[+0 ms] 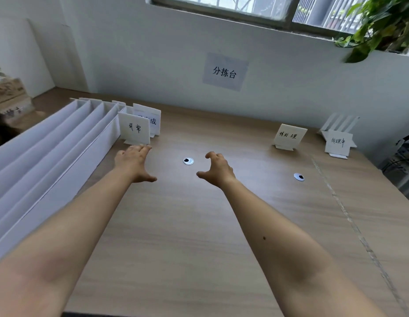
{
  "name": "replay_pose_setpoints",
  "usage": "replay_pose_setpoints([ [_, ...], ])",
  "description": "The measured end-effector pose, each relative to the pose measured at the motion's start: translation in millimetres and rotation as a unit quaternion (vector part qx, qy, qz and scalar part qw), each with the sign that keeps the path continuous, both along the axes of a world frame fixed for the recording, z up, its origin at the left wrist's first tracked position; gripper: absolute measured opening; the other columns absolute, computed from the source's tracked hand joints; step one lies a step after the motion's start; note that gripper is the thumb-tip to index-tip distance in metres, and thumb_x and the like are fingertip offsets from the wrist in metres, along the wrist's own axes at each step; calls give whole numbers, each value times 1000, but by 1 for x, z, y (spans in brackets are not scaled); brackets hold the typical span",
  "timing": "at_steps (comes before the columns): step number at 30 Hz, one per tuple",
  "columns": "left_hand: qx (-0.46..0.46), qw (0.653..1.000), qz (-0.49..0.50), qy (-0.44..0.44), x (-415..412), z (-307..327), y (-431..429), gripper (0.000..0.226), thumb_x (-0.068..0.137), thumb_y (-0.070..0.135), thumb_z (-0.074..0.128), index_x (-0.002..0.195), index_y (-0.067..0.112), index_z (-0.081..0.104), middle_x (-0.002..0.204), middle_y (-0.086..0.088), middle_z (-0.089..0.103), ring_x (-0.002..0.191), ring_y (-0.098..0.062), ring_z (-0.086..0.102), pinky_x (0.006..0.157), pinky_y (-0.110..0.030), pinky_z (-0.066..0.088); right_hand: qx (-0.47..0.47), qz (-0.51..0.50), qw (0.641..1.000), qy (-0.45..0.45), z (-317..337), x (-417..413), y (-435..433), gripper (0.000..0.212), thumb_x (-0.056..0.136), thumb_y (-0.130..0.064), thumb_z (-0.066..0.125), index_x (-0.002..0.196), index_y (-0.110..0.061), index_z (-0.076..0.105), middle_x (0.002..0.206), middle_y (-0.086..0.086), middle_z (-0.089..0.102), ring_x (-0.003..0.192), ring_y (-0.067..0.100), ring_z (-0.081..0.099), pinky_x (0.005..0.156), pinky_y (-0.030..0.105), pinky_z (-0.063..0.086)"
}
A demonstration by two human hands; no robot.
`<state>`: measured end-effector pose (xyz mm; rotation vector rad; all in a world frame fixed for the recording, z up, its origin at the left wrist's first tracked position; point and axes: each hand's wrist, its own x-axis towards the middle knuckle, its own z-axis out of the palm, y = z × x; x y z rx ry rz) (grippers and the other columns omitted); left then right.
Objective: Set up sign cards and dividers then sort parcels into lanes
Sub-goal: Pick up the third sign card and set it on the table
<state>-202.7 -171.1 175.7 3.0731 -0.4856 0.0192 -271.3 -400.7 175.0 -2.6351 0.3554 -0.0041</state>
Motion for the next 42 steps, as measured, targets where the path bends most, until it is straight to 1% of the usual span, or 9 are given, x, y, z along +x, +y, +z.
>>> replay_pose_setpoints([
  [3,-3,1000,14,-8,18,-1,24,103,66,61,73,148,24,21,153,1,26,140,-17,26,107,-38,29,2,11,1000,-7,-2,19,24,63,83,-32,68,137,-17,39,139,4,42,119,26,50,95,37,37],
  [9,2,999,36,12,78,-17,80,108,66,63,72,150,22,17,154,1,23,141,-17,25,109,-37,28,5,15,1000,-4,-18,79,78,65,83,-33,67,138,-18,37,139,3,43,122,26,47,98,40,40],
  [18,-21,999,-3,44,171,-36,137,102,70,54,74,149,23,17,153,2,26,138,-19,29,105,-37,33,0,-3,1000,3,-36,162,147,65,83,-32,67,138,-17,37,138,4,42,120,28,48,94,39,39],
  [22,-48,996,-7,74,200,-52,141,102,72,49,74,150,22,14,153,2,22,139,-19,28,101,-38,38,9,-18,999,30,-47,182,154,66,82,-32,68,138,-16,36,138,5,42,116,29,51,95,42,44],
  [24,-81,992,-4,100,213,-64,142,101,73,46,75,150,23,14,154,4,19,138,-19,29,99,-39,40,13,-26,999,41,-52,192,155,66,82,-31,68,137,-16,36,138,5,42,116,29,51,95,42,43],
  [27,-127,982,-3,139,228,-82,140,101,72,41,77,150,24,15,155,3,17,138,-19,29,103,-41,40,28,-35,997,58,-61,205,153,65,82,-30,68,137,-17,35,137,5,42,116,28,50,97,45,43],
  [35,-187,966,-3,181,269,-112,123,96,72,28,76,149,23,19,154,1,19,134,-21,36,97,-39,44,66,-44,993,84,-90,251,146,65,83,-28,68,137,-16,35,137,7,42,120,28,48,100,45,41],
  [39,-230,953,15,198,297,-125,115,100,70,25,80,149,18,19,154,-4,19,137,-23,32,106,-39,38,121,-60,988,77,-103,282,142,64,83,-26,68,137,-15,36,136,8,45,122,25,46,101,44,41],
  [42,-257,944,30,204,320,-136,110,100,70,24,81,149,17,20,153,-7,20,137,-24,31,109,-38,34,163,-76,981,68,-112,306,135,63,84,-25,68,138,-14,36,131,9,49,119,24,47,92,37,45],
])
